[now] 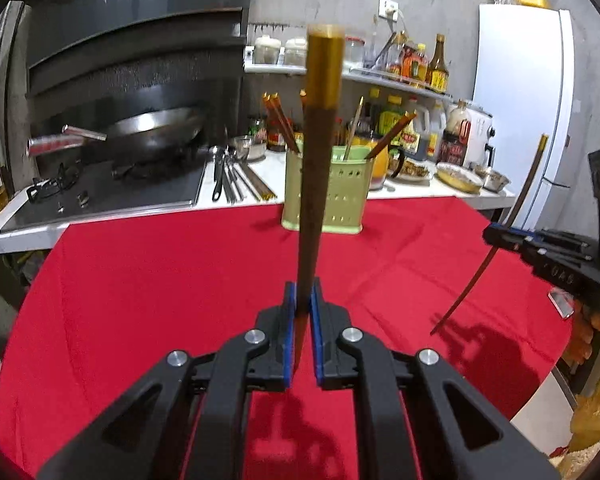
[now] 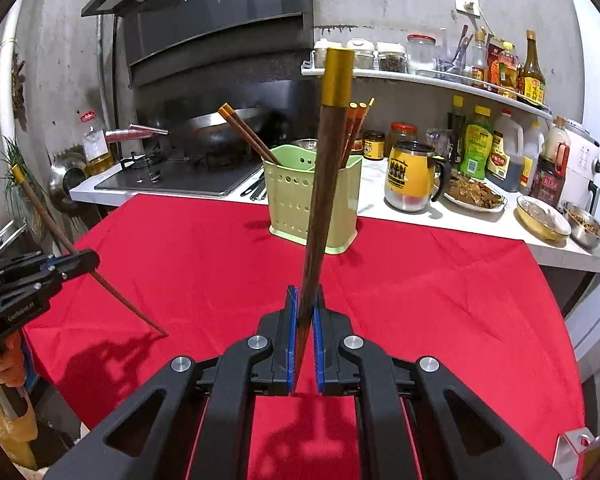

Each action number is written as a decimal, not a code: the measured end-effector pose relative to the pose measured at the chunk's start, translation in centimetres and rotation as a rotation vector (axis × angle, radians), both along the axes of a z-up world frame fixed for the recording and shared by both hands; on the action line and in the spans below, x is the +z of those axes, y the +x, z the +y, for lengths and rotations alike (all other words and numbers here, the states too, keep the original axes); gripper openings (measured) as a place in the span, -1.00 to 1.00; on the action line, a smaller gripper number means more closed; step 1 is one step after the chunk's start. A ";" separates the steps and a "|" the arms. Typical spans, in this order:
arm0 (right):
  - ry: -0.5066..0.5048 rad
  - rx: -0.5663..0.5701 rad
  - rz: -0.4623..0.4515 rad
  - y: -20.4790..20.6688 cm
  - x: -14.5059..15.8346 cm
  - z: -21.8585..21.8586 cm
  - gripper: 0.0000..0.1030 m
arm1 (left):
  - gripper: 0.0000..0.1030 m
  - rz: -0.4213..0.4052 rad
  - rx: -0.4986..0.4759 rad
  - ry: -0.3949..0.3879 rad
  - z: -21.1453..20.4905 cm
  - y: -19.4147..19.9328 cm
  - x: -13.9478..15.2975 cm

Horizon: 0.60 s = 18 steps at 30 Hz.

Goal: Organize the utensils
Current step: 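Lift the chopstick upright with the left tool while the right tool lifts its chopstick upright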

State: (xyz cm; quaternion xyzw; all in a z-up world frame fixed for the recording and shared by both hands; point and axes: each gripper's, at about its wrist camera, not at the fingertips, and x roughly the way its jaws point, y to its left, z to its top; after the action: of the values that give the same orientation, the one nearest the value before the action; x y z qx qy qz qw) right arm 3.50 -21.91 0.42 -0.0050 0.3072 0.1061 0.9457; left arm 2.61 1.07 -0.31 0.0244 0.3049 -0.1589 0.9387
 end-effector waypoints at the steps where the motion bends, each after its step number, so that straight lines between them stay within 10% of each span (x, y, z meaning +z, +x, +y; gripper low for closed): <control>1: -0.002 -0.001 0.002 0.0 0.0 0.0 -0.85 | -0.87 0.005 0.000 0.000 0.0 0.0 -0.1; 18: 0.024 0.033 -0.140 4.5 4.7 0.1 -0.87 | -0.88 -0.174 -0.043 -0.017 -2.5 4.5 6.8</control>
State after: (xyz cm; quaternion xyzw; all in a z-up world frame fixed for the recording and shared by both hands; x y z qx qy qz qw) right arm 7.96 -21.78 5.14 -0.0061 0.2389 0.1246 0.9630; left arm 7.15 -1.43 6.53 0.0366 0.2201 -0.1791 0.9582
